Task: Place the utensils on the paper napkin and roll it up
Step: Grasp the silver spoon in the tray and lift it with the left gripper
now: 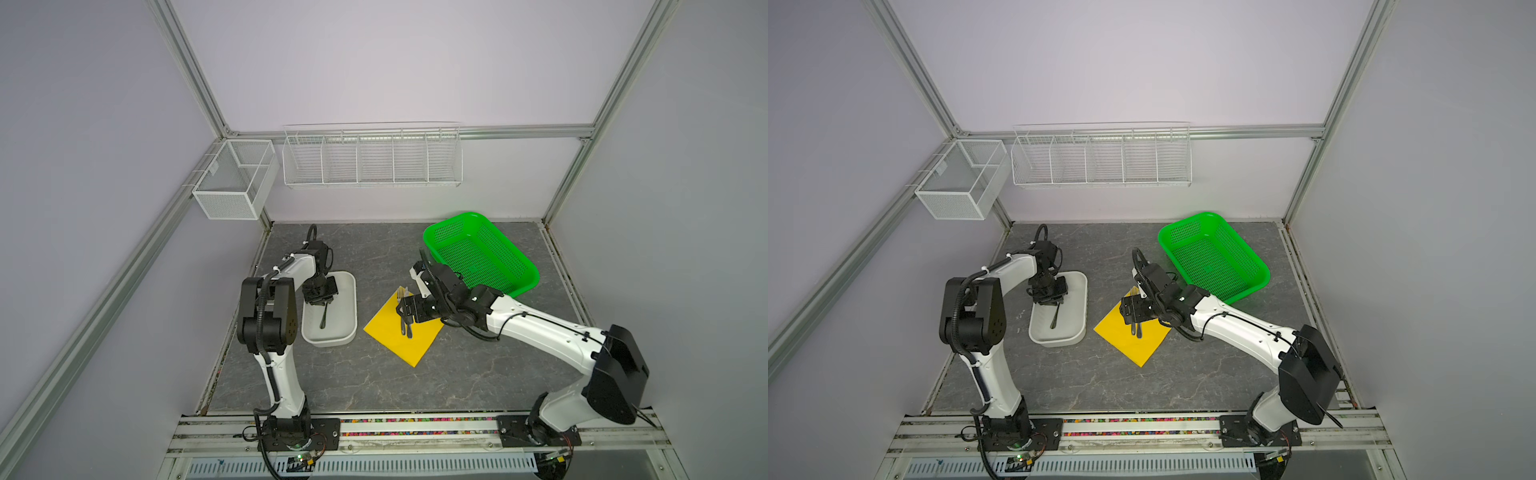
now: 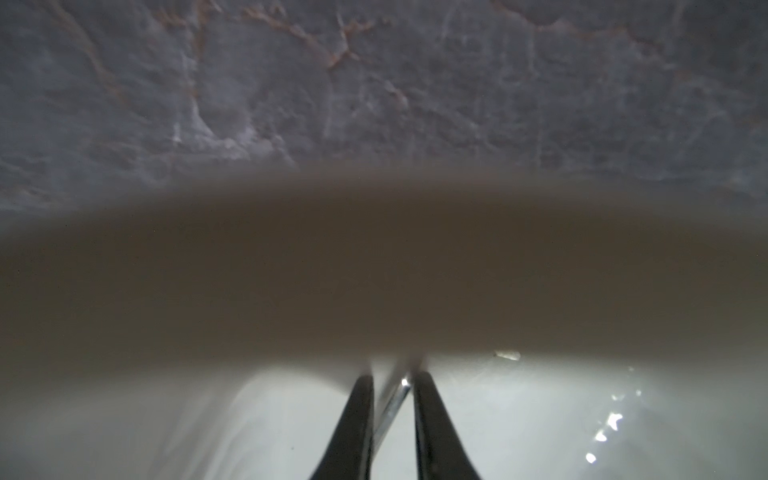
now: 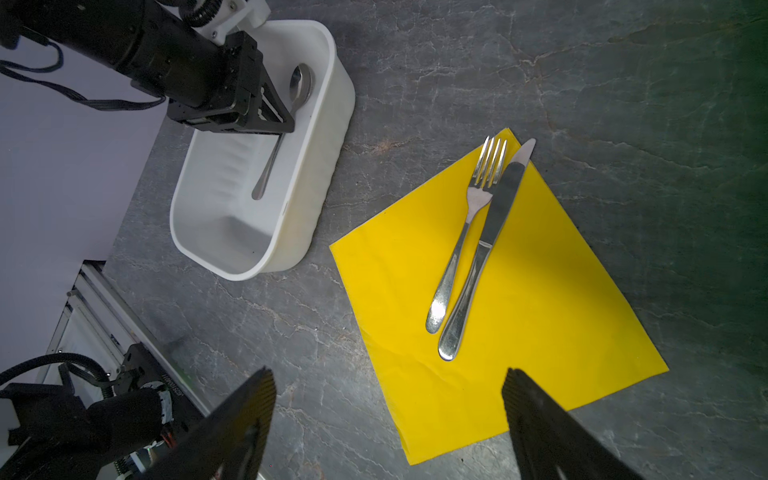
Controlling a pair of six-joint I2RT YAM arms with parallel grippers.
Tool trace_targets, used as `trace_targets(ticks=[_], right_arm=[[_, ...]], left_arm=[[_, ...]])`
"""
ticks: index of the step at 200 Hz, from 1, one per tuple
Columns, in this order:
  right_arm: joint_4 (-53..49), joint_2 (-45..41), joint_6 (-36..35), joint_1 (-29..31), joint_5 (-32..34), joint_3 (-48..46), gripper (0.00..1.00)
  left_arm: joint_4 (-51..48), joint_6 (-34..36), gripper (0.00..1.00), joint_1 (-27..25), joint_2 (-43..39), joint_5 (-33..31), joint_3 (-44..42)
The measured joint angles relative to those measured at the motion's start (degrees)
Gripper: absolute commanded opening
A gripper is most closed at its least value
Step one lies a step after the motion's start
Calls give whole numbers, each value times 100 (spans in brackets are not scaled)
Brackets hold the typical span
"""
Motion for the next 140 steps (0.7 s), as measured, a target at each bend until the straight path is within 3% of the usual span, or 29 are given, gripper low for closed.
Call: trace_targets(ticks=[100,140], right_arm=[[-114,0,2,0,122,0,88],[-118,0,2,0,125,0,89]], left_arm=[[0,42,1,26,-28,74,-9],[-24,-17,1,9,-192,205,-179]])
